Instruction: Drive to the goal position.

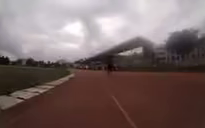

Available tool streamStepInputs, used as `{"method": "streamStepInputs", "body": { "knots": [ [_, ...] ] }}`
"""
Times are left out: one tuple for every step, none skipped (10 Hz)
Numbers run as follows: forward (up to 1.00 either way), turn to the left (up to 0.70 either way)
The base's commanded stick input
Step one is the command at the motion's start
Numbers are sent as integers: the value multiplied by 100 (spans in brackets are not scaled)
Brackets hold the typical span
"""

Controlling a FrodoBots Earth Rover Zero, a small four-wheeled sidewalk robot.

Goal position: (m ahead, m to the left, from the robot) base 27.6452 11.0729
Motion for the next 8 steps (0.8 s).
{"method": "streamStepInputs", "body": {
  "knots": [
    [70, 0],
    [70, 0],
    [70, 0],
    [70, 0],
    [70, 0],
    [70, 0],
    [70, 0],
    [70, 0]
  ]
}}
